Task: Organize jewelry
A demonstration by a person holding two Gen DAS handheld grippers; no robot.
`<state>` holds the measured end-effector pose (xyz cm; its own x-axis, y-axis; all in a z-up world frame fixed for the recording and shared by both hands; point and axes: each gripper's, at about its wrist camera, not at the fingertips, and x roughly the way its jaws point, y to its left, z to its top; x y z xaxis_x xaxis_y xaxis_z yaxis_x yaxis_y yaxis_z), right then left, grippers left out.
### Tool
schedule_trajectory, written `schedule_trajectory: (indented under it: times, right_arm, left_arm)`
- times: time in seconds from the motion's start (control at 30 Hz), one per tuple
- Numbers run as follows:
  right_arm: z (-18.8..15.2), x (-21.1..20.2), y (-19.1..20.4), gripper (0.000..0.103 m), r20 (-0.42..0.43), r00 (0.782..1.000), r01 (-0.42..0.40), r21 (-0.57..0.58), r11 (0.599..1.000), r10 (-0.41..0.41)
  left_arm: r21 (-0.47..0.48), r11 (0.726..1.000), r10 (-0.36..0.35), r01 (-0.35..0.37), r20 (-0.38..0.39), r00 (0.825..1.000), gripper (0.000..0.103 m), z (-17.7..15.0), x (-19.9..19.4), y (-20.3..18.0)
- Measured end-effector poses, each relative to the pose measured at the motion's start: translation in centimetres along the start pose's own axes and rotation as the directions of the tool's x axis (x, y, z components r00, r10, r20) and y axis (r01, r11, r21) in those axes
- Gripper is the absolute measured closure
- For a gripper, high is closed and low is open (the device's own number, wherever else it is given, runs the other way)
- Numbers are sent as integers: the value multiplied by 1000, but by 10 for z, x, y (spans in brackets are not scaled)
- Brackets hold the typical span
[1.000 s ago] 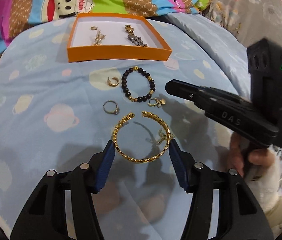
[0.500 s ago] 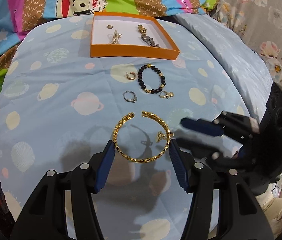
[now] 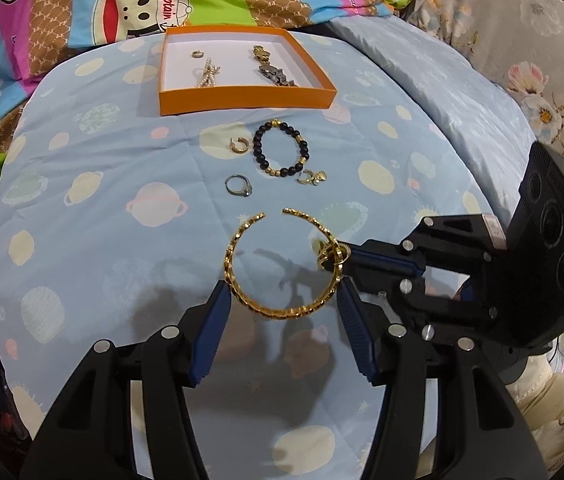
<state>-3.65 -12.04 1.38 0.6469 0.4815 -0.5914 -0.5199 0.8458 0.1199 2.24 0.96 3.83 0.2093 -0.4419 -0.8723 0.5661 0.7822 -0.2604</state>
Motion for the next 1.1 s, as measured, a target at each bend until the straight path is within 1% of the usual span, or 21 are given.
schedule_trajectory:
  times: [0.2,0.27,0.3,0.33,0.37,0.4,0.43,0.47,0.6,0.67,0.7,0.77,0.83,0.87,0.9,0.97,1.03,1.1]
  right_arm:
    - [2,-2,-10,103,11,1000,24,35,999,-24]
    - [2,-3,-13,103,1,1000,18,41,999,-18]
    - [1,-2,-14,103,-15,1000,11,40,999,-10]
    - [0,-3,-15,103,-21,1000,19,36,999,-18]
    - [-1,-4,-15,102,-27,999,18,33,999,-17]
    - [-3,-7,-15,102,-29,999,16,32,999,-15]
    - [-5,-9,-15,100,-28,1000,15,27,1000,-15]
    - [-7,-10,-15,96,-34,999,12,24,1000,-11]
    - [-16,-5,-14,89,-83,997,9,28,1000,-7]
    - [-17,-4,-14,83,-89,996,16,29,999,-14]
    - [-17,-3,-15,82,-89,996,17,35,999,-14]
    - [-18,-3,-21,76,-90,996,30,69,997,-24]
    - [-16,1,-33,74,-104,994,53,128,990,-40]
    - [-15,3,-40,73,-115,993,55,168,984,-36]
    - [-13,8,-48,73,-127,992,41,219,975,-14]
    - [-9,16,-56,73,-152,988,45,270,962,-4]
    - [-3,27,-58,73,-179,984,71,271,960,-22]
    - [1,37,-57,73,-205,978,87,263,961,-32]
  left_arm:
    - [50,999,2,-1,-15,1000,51,-7,5,-10]
    - [55,998,20,-19,-13,1000,52,-7,7,-11]
    - [54,998,21,-21,-12,1000,57,-7,7,-11]
    - [50,999,23,-23,-13,1000,70,-6,7,-9]
    - [42,999,13,-12,-21,1000,78,-6,7,-6]
    - [33,999,8,-7,-31,999,90,-5,7,-4]
    - [28,999,21,-20,-32,999,91,-4,7,-1]
    - [28,999,33,-32,-30,999,91,-4,7,1]
    - [36,996,80,-79,-23,997,90,-5,11,5]
    - [49,994,103,-103,-5,995,89,-6,12,3]
    - [51,993,108,-107,0,994,87,-7,13,3]
    - [50,993,106,-106,9,994,80,-6,12,3]
    - [36,994,98,-99,29,995,63,-5,10,6]
    - [28,995,98,-100,42,994,60,-3,9,7]
    - [24,994,102,-104,52,993,58,-1,9,7]
    - [13,992,124,-125,65,990,58,3,11,10]
    - [0,989,150,-150,74,986,58,5,14,12]
    - [-14,988,154,-154,76,985,58,5,18,16]
